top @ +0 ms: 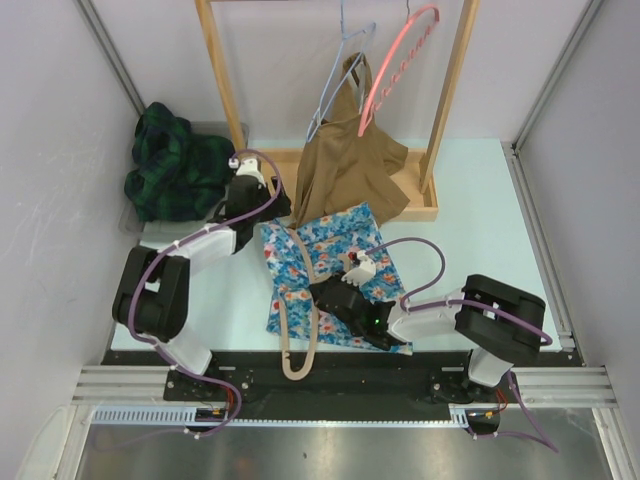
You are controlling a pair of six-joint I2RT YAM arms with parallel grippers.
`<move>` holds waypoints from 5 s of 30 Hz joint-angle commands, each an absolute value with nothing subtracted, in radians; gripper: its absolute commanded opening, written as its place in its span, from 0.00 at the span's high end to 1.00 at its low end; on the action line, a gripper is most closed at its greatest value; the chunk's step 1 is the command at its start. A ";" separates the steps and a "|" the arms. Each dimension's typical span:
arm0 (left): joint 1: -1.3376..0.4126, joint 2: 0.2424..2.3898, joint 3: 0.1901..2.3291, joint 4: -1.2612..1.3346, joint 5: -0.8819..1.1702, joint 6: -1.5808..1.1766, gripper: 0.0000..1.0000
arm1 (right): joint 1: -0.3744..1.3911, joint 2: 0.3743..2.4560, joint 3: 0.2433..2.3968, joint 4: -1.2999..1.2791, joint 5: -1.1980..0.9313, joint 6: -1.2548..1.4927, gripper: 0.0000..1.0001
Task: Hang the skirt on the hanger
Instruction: Place skirt on hanger
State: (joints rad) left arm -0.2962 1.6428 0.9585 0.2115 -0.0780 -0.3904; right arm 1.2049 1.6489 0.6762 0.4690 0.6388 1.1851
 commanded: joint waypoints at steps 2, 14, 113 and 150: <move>-0.290 1.531 0.986 0.131 -0.098 -0.388 0.03 | 1.198 1.664 0.696 0.443 0.611 1.163 1.00; -0.294 1.106 0.613 0.022 -0.009 -0.600 0.00 | 1.180 1.657 0.712 0.437 0.577 1.147 1.00; -0.641 0.730 0.572 -0.580 -0.073 -0.850 0.00 | 1.227 1.605 0.833 0.305 0.851 0.782 1.00; -0.497 1.451 0.525 -0.109 0.101 -0.753 0.73 | 1.220 1.603 0.833 0.282 0.810 0.821 1.00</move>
State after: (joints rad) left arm -0.4831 1.3899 0.5594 -0.0723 0.0578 -0.7849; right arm 1.2259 1.6253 0.8322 0.2726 0.7757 0.8108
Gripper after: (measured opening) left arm 0.442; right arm 0.089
